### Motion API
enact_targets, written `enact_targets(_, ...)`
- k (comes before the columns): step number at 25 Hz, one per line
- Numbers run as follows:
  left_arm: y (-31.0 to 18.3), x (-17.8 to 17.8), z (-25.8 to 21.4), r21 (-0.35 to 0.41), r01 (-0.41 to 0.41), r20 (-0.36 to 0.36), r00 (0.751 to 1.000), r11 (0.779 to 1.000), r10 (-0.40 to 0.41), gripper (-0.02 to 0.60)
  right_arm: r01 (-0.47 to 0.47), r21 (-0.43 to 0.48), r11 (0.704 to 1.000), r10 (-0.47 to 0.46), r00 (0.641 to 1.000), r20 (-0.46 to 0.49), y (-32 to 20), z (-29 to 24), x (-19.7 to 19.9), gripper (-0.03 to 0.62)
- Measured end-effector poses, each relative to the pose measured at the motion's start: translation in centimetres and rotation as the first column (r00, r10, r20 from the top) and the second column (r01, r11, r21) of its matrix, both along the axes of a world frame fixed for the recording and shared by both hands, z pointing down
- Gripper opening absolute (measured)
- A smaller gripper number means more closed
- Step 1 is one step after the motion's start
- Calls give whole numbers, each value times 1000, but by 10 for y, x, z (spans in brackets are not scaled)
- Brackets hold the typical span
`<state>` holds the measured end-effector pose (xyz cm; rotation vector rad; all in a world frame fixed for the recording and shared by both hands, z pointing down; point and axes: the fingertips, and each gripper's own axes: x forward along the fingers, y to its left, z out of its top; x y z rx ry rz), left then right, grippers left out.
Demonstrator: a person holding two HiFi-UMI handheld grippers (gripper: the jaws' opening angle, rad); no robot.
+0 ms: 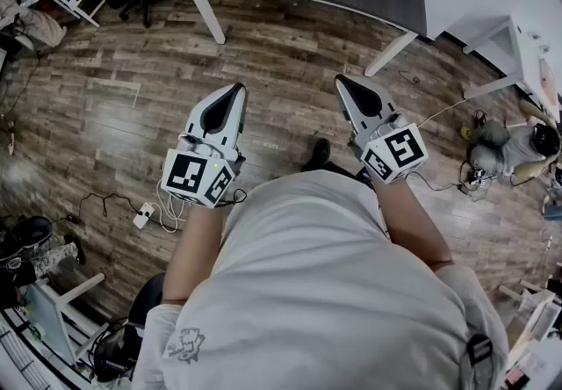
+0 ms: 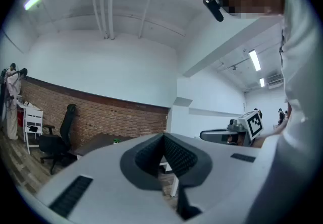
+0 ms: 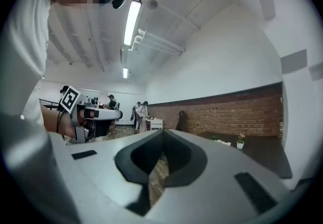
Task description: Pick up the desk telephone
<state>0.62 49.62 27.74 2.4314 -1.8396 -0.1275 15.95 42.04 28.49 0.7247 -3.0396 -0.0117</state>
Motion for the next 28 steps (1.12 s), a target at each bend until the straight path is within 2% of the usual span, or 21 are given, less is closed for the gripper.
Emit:
enact_targets(10, -1, -13, 11, -26, 30, 16, 999, 999, -30, 11, 23, 0, 1000, -23, 1000, -13, -5, 5, -11, 5)
enact_targets(18, -11, -9, 19, -39, 17, 16, 1000, 999, -17, 11, 19, -12, 1000, -19, 1000, -22, -7, 13, -10, 5)
enact_targets(28, -51, 15, 32, -78, -12, 9, 1000, 997, 13, 11, -45, -59, 997, 41, 998, -56, -53, 30, 20, 5)
